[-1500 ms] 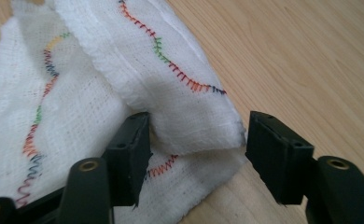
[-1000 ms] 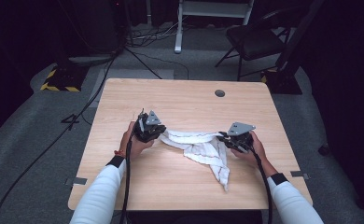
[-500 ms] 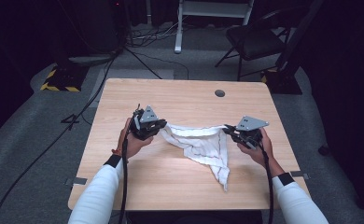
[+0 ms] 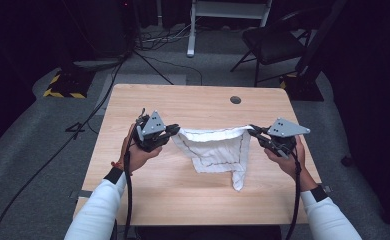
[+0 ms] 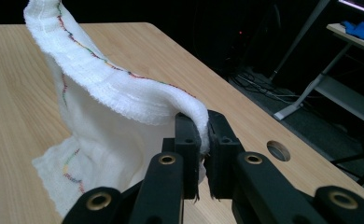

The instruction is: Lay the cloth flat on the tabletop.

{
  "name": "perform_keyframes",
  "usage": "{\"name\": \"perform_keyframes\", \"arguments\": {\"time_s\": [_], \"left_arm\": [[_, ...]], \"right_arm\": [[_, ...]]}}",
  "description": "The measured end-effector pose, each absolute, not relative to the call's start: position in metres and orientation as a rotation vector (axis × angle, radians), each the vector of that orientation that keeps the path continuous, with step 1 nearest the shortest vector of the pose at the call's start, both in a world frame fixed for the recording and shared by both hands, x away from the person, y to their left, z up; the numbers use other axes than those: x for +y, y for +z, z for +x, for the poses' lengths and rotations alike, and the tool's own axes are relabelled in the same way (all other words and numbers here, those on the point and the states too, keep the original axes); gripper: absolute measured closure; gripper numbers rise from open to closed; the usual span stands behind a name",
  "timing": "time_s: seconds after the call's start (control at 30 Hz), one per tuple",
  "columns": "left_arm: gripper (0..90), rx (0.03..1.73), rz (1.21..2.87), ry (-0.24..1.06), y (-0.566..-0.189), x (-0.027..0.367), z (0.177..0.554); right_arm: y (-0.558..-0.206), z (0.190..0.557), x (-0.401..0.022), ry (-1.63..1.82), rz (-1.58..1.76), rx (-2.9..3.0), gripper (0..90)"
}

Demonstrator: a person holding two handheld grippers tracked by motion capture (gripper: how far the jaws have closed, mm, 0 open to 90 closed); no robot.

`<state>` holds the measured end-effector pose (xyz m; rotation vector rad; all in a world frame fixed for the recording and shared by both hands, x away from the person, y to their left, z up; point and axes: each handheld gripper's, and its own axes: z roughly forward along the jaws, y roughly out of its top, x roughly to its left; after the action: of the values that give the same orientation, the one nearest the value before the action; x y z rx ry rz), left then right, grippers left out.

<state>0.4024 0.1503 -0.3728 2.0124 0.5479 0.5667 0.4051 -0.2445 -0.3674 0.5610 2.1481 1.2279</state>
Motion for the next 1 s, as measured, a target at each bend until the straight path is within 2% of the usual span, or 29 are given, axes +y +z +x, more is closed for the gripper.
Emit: {"name": "perform_keyframes", "arguments": {"time_s": [0.43,0.83,1.0], "left_arm": [[84.1,0.473,1.959,0.567,-0.345,0.154,0.369],[83.9,0.348,1.96,0.6,-0.32,0.158,0.311],[83.7,0.328,1.959,0.599,-0.315,0.159,0.298]], "right_arm": [[-0.341,0.373,-0.256,1.292,0.508,2.104,85.1],[-0.323,0.32,-0.271,1.36,0.438,2.108,85.1],[-0.314,0.299,-0.271,1.374,0.413,2.097,85.1]]}}
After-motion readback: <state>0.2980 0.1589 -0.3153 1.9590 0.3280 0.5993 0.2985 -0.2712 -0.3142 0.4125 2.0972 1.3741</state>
